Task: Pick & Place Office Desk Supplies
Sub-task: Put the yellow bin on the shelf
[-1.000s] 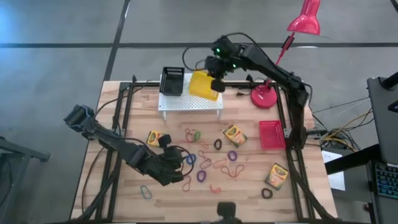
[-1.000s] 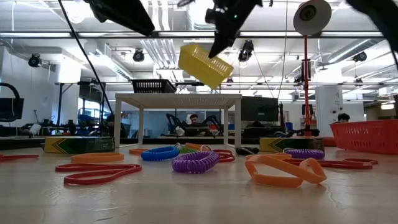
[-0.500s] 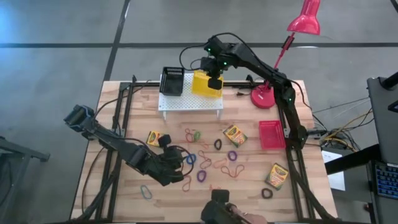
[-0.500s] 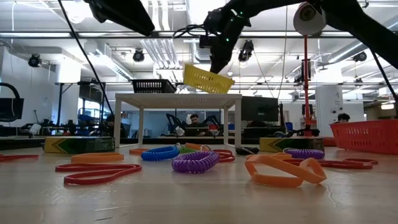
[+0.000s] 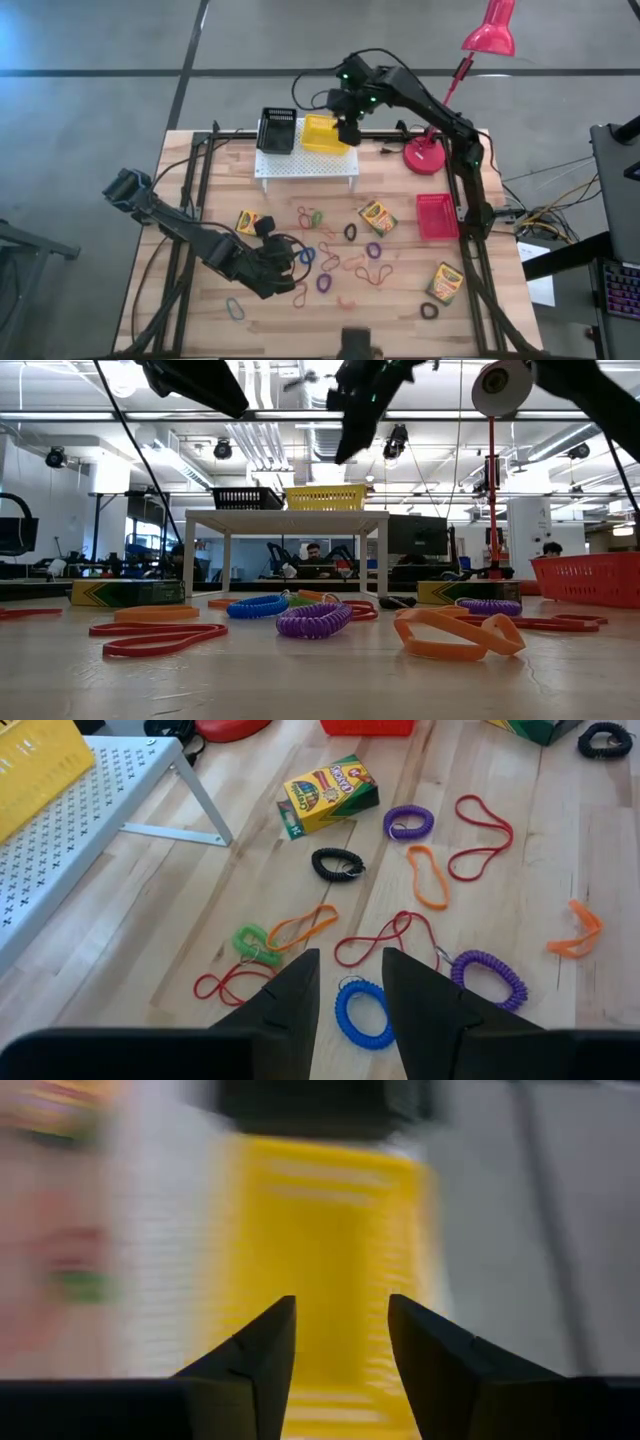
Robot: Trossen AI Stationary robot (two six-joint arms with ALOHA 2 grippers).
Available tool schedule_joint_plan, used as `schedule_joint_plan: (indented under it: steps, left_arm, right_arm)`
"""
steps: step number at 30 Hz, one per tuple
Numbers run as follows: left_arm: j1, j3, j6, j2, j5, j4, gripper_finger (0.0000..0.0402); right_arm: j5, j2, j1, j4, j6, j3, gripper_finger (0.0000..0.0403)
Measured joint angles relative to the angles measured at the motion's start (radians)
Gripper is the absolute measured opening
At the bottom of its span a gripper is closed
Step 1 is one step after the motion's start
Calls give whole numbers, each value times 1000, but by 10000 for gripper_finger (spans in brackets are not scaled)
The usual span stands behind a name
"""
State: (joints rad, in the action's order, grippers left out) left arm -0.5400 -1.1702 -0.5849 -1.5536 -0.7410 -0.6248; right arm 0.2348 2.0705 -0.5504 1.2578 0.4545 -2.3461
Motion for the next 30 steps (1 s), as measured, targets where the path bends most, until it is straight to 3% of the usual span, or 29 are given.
schedule_joint_plan:
  steps: [2, 4, 10, 15, 25, 30]
  left_arm:
    - [0, 0, 0, 0, 0, 0, 115]
    - [0, 0, -4, 0, 0, 1, 115]
    - [0, 39, -19, -1, -1, 33, 115]
    - [0, 76, -48, -1, -4, 59, 115]
    - [0, 80, -48, 0, -4, 68, 115]
    - [0, 80, -47, 0, -4, 68, 115]
  right_arm:
    - [94, -27, 28, 19, -6, 17, 159]
    - [104, -44, 67, 23, -5, 55, 155]
    - [-71, -61, 160, -80, 5, 207, 140]
    - [-225, -61, 155, -196, -26, 302, 137]
    - [-235, -62, 103, -238, -49, 385, 135]
    - [-238, -61, 92, -270, -31, 417, 92]
